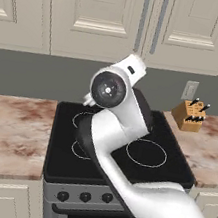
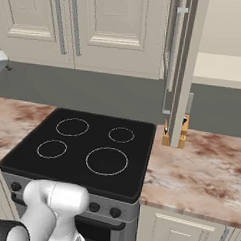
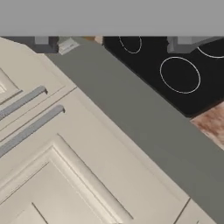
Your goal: Close all open cabinet doors.
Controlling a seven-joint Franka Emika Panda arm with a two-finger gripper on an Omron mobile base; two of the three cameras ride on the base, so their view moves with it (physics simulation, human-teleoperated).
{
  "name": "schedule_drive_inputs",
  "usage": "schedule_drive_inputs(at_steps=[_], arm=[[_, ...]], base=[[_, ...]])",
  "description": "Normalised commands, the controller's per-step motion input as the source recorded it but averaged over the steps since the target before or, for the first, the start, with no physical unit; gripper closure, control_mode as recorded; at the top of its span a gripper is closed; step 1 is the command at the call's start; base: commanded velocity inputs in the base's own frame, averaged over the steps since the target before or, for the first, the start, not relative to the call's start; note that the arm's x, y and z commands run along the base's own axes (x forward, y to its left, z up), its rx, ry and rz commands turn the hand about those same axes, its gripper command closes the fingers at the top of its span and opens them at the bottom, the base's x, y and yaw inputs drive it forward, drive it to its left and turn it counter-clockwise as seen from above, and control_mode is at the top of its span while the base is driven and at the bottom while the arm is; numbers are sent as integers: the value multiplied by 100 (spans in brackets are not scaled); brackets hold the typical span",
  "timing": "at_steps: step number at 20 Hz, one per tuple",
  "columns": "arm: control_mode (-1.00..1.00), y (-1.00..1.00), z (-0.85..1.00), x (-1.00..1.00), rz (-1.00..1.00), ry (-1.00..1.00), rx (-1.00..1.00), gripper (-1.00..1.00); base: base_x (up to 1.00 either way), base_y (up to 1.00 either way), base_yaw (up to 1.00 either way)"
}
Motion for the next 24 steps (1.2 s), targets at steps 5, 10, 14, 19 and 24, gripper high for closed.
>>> schedule_drive_inputs(at_steps=[5, 10, 14, 19, 24], arm=[[-100, -78, 0, -74, 0, 0, 14, -100], [-100, -91, 0, -53, 0, 0, 14, -100], [-100, -95, 0, -44, 0, 0, 12, -100], [-100, -49, -10, -19, 0, 0, 4, -100], [-100, -30, -20, -9, -1, 4, 0, -100]], base=[[0, 0, 0], [0, 0, 0], [0, 0, 0], [0, 0, 0], [0, 0, 0]])
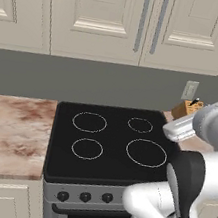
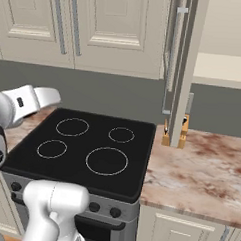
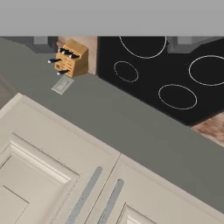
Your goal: Close all open cabinet doors.
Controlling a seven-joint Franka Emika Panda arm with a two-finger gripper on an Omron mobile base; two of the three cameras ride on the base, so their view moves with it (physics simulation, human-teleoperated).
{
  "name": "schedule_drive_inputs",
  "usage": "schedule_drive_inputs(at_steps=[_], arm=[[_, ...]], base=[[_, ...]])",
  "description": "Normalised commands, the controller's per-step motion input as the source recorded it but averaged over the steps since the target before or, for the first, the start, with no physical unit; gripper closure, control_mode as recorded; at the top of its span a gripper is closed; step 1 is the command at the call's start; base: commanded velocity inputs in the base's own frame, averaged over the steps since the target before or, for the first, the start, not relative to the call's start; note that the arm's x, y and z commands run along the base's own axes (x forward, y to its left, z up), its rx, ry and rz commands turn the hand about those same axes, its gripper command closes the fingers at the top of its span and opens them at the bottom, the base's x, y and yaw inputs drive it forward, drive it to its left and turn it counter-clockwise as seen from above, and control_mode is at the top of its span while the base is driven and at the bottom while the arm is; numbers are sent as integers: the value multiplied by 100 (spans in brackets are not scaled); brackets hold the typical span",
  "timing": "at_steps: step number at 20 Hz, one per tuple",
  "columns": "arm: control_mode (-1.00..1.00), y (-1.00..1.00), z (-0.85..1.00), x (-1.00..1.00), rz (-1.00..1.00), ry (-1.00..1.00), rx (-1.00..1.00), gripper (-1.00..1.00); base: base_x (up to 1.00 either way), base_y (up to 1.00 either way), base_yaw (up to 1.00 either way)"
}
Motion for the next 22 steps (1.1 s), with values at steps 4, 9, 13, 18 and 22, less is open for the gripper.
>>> schedule_drive_inputs(at_steps=[4, 9, 13, 18, 22], arm=[[-100, -13, -8, -6, 0, 0, 0, -100], [-100, 0, 0, 0, 0, 0, 0, -100], [-100, 0, 0, 0, 0, 0, 0, -100], [-100, 0, -1, -15, -4, -9, 0, -100], [-100, 0, -3, -61, -11, -7, 0, -100]], base=[[0, 0, 0], [0, 0, 0], [0, 0, 0], [0, 0, 0], [0, 0, 0]])
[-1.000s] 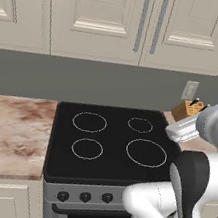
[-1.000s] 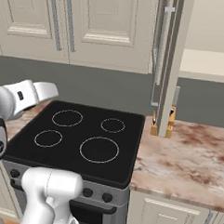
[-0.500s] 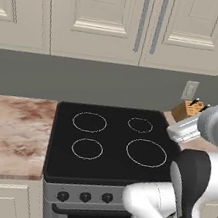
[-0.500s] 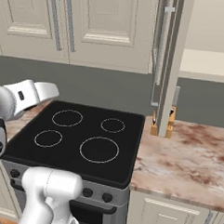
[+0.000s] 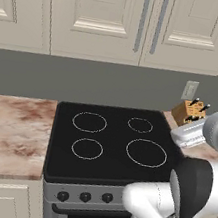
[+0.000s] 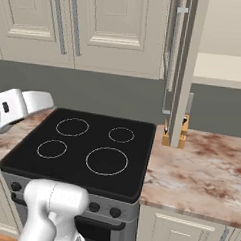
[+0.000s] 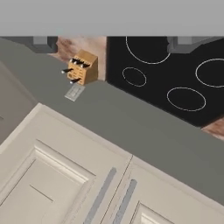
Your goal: Close all open cabinet doors.
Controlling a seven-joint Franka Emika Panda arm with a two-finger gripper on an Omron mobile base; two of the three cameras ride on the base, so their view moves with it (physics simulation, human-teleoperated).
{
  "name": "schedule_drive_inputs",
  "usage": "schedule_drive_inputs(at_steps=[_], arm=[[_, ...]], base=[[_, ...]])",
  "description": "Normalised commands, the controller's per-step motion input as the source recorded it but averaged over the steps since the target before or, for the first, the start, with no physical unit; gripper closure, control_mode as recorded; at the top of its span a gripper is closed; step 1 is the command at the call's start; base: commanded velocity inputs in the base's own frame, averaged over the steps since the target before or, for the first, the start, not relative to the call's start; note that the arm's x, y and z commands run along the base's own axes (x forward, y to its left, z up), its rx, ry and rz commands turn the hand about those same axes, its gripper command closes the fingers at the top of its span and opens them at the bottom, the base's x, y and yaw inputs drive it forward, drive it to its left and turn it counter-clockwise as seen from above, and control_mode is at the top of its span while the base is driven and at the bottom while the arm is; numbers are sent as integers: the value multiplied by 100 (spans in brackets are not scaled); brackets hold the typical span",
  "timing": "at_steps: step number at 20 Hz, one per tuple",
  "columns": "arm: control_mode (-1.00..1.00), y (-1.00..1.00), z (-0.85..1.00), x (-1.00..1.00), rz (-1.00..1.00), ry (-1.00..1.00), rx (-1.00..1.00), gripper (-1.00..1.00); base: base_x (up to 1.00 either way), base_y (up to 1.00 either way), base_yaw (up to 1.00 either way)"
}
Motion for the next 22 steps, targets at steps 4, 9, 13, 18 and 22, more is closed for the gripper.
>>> schedule_drive_inputs(at_steps=[4, 9, 13, 18, 22], arm=[[100, 0, -1, -48, -6, -5, 0, -100], [100, 0, 0, 0, 0, 0, 0, -100], [100, 0, 0, 0, 0, 0, 0, -100], [100, 0, 0, 0, 0, 0, 0, -100], [100, 0, 0, 0, 0, 0, 0, -100]], base=[[-50, 0, -7], [-100, -7, -14], [-89, -28, -12], [-69, -37, -8], [-39, -51, -3]])
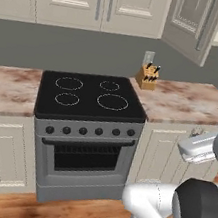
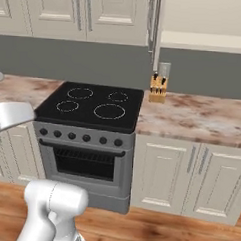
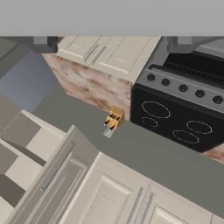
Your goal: Close all open cabinet doors.
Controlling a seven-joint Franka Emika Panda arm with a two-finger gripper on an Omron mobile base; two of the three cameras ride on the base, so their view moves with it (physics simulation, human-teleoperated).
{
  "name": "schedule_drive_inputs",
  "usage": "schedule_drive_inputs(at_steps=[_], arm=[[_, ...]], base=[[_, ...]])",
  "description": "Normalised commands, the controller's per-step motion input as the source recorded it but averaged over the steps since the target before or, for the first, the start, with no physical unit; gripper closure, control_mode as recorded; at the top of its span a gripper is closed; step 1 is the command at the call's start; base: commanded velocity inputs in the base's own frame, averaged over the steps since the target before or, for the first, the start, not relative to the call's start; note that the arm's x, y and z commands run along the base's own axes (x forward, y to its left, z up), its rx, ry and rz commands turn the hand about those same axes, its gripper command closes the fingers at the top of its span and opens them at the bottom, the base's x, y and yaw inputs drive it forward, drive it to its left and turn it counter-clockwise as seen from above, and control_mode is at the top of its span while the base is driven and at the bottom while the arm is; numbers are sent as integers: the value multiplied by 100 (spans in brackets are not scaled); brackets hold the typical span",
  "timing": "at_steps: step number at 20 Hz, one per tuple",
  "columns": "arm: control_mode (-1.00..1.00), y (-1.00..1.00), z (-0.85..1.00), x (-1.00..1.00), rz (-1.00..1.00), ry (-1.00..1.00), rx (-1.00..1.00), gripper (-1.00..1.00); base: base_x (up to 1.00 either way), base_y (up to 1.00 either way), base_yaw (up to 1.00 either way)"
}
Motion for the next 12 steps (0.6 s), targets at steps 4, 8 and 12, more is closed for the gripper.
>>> schedule_drive_inputs(at_steps=[4, 8, 12], arm=[[100, 0, 0, 0, 0, 0, 0, -100], [100, 0, 0, 0, 0, 0, 0, -100], [100, 0, 0, 0, 0, 0, 0, -100]], base=[[-5, -62, -1], [0, -67, 0], [0, -77, 0]])
